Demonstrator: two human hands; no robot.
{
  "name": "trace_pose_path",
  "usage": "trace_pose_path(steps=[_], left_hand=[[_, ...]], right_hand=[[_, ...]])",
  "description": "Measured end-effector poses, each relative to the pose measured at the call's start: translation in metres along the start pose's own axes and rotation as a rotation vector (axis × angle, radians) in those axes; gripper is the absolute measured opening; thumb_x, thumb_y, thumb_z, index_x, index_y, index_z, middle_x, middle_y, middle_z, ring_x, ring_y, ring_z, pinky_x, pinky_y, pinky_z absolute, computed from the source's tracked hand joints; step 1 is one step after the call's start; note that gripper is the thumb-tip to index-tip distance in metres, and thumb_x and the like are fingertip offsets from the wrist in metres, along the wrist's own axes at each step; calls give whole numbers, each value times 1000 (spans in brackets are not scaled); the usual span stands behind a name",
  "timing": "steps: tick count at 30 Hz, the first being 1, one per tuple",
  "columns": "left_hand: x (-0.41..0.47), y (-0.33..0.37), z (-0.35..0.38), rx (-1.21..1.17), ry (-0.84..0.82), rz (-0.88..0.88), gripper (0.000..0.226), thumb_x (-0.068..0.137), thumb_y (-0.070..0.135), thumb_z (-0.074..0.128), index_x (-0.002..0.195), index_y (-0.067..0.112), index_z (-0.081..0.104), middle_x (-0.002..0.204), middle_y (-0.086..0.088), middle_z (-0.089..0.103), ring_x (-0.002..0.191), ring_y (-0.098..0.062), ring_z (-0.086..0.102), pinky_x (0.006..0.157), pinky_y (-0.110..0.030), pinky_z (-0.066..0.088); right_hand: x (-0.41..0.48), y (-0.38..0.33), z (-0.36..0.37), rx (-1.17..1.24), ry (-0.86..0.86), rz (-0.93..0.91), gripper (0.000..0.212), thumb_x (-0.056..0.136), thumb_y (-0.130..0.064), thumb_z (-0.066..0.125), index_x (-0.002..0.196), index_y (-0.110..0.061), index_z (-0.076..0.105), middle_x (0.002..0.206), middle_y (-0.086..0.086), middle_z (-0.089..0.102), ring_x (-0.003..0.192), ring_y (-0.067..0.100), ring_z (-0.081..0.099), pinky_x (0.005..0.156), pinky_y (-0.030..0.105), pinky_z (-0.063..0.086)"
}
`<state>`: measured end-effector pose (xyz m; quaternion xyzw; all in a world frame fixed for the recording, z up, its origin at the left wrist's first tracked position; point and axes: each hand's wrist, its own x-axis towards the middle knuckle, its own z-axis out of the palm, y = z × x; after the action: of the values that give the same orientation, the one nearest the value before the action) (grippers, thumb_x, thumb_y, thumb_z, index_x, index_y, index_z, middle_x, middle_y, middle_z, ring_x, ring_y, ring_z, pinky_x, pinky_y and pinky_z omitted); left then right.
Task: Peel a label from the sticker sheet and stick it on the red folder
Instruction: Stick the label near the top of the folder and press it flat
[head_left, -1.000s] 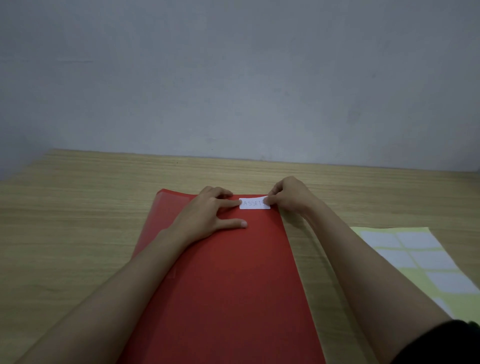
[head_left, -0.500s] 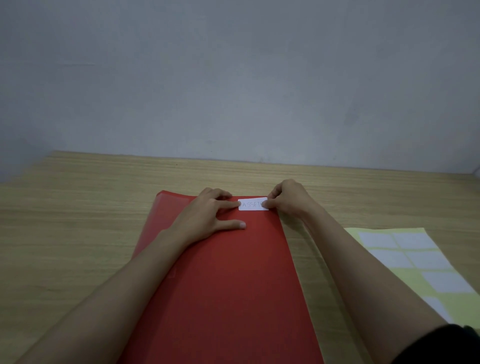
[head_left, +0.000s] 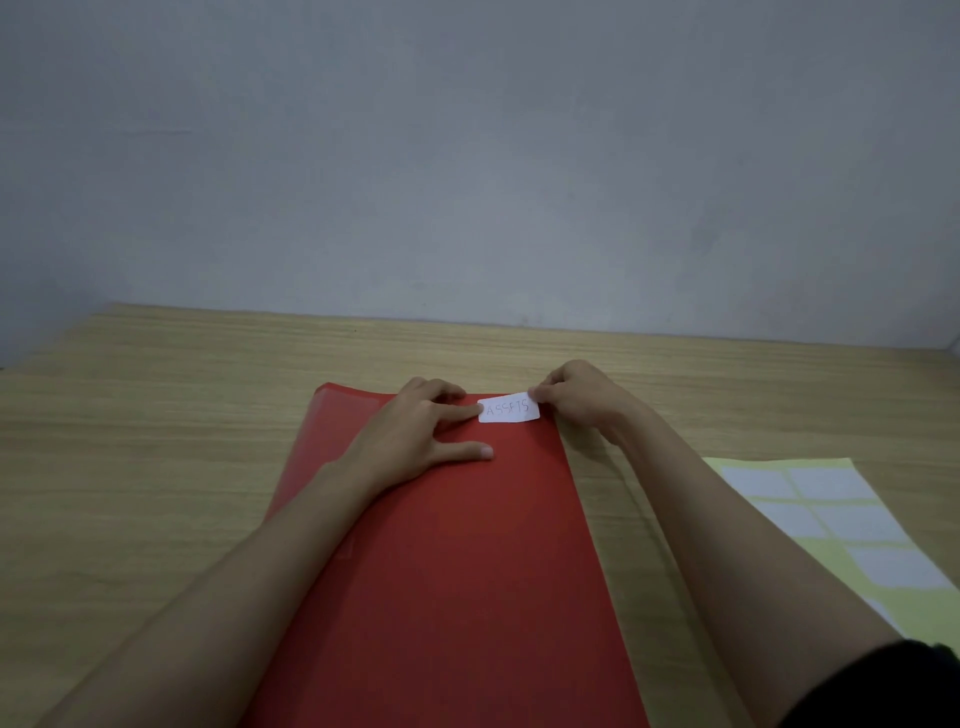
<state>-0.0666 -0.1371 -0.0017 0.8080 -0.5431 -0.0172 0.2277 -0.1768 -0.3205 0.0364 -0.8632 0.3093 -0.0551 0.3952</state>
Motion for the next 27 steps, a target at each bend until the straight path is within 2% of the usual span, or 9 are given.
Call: trace_pose_path(steps=[3,5,8,13,17,19,23,27], left_hand=[[0,0,0,5,4,5,84,59,79,39,126,30,56,132,2,52,122,-13,39,101,-21,28],[0,0,0,5,3,7,84,59,79,39,126,31,55,132,2,51,122,-13,39,101,-21,28],[0,0,0,4,3,5,84,59,79,39,126,31,55,132,3,51,122,-12,39,101,-21,28],[-1,1,0,1,10,4,85,59,79,39,127,31,54,133,2,51,122,-12,39,101,-21,29],[-1,1,1,-18,29,3,90,56,83,41,128,30,53,131,1,54,120,-14,42,102,-23,31],[-1,1,1,-25,34,-3,88,58,80,42,129,30,52,131,1,54,120,-13,42,102,-23,31],[-1,2,0,-45,33,-23,92,57,79,45,133,26,48,131,2,54,120,-13,42,101,-23,32],[-1,3,-1,-54,29,-53,95,61,70,63,137,17,43,135,-1,52,124,-15,40,104,-24,29]], right_hand=[[0,-1,0,2,-7,12,13,86,-20,59,79,-9,62,73,7,52,66,16,44,65,30,35],[0,0,0,-2,1,25,21,86,-20,59,84,0,67,73,7,53,65,15,44,64,30,35],[2,1,-1,-2,-2,47,34,86,-20,59,93,13,64,78,10,54,70,18,46,68,31,35],[2,2,0,13,7,37,27,86,-20,60,90,6,68,72,5,56,64,13,47,66,30,38],[2,3,0,10,4,28,27,86,-20,60,91,5,69,79,7,60,70,14,51,68,29,40],[3,3,-1,19,-6,28,25,86,-20,60,85,4,69,77,6,60,70,15,51,69,29,40],[3,6,-4,107,-23,17,13,83,-18,61,72,-10,60,71,9,52,66,19,44,64,31,34],[0,9,-7,235,-44,20,23,84,-13,59,62,-10,59,65,6,52,60,16,43,57,28,35]])
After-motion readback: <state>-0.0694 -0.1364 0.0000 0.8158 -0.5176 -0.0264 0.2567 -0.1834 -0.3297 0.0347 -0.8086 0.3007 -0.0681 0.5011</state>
